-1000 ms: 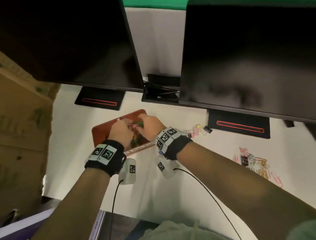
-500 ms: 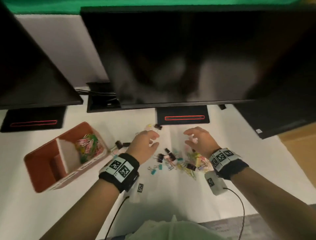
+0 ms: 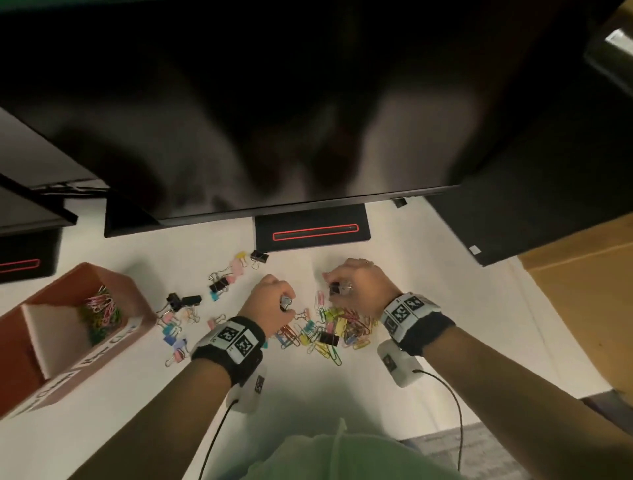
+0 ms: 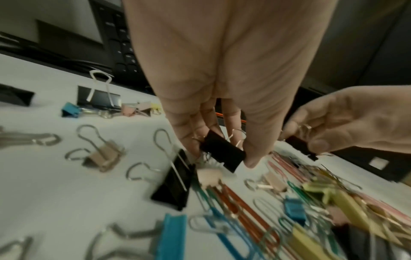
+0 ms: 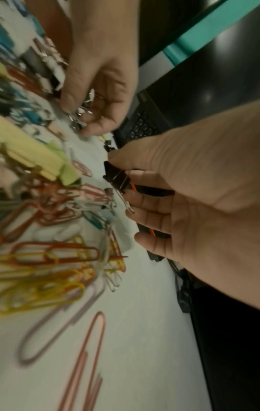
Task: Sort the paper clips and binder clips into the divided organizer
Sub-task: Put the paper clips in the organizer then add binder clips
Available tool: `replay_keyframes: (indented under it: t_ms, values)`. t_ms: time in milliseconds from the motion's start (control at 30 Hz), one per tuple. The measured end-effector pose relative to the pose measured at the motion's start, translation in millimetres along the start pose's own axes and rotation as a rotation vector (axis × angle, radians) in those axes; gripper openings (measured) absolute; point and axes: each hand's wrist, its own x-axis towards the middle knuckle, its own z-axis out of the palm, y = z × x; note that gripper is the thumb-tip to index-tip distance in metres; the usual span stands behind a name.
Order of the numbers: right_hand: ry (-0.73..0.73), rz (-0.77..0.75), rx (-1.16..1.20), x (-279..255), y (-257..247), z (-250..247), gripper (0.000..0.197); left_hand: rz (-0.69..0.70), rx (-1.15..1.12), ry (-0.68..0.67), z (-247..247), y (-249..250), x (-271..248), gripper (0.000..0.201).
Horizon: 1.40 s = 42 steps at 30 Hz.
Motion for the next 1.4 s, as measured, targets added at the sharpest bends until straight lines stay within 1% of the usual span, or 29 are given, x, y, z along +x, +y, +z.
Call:
replay_keyframes:
  t_ms: [67,133,200,267,300,333,400,433,467,533,600,667,733,767,867,967,1067,1133,1233,1400]
  values:
    - [0.072,0.028,0.067,1,13,-9,0.032,-0.029,-0.031,0.054,-7,-5,1,0.024]
    - [0.121,0.11,0.07,3,28,-21,0.033,-0.04,-0.024,0.095,-12,-10,1,0.022]
    - [0.125,0.174,0.041,6,43,-28,0.035,-0.043,-0.002,0.118,-13,-11,1,0.021]
    - [0.092,0.219,0.04,6,52,-30,0.044,-0.046,0.031,0.153,-10,-4,2,0.023]
    - [0.101,0.231,0.04,5,55,-30,0.05,-0.044,0.045,0.178,-7,2,3,0.024]
    - [0.142,0.228,0.031,3,56,-30,0.054,-0.039,0.043,0.194,-4,9,4,0.026]
    - [0.228,0.174,0.022,-4,54,-30,0.051,-0.039,-0.006,0.184,3,23,6,0.03]
    - [0.221,0.133,0.033,-8,52,-29,0.047,-0.051,-0.014,0.163,8,31,7,0.032]
    - [0.174,0.089,0.04,-13,50,-28,0.044,-0.065,0.006,0.141,13,38,8,0.033]
    - [0.034,0.026,-0.027,-21,46,-23,0.046,-0.094,0.055,0.112,23,50,12,0.039]
    - [-0.063,0.02,-0.114,-27,44,-16,0.063,-0.129,0.032,0.103,33,61,16,0.047]
    - [-0.1,0.07,-0.115,-28,44,-9,0.079,-0.16,-0.006,0.11,39,70,21,0.054]
    - [-0.107,0.091,-0.123,-26,43,-3,0.082,-0.181,-0.007,0.105,42,77,27,0.057]
    - [-0.108,0.089,-0.126,-24,44,-2,0.079,-0.198,-0.008,0.096,43,77,30,0.057]
    - [-0.103,0.082,-0.068,-19,44,-1,0.059,-0.235,-0.049,0.071,38,72,36,0.05]
    - [-0.111,0.103,-0.009,-12,44,-3,0.043,-0.223,-0.153,0.061,33,62,36,0.037]
    - [-0.127,0.127,0.021,-5,41,-7,0.033,-0.213,-0.225,0.042,30,58,35,0.033]
    - [-0.142,0.141,0.018,-1,39,-7,0.028,-0.183,-0.205,0.03,28,56,36,0.029]
    - [-0.155,0.152,0.008,3,37,-8,0.02,-0.136,-0.119,0.01,27,53,37,0.02]
    - [-0.194,0.139,0.02,5,32,-12,0.015,-0.039,0.021,-0.006,24,52,33,0.015]
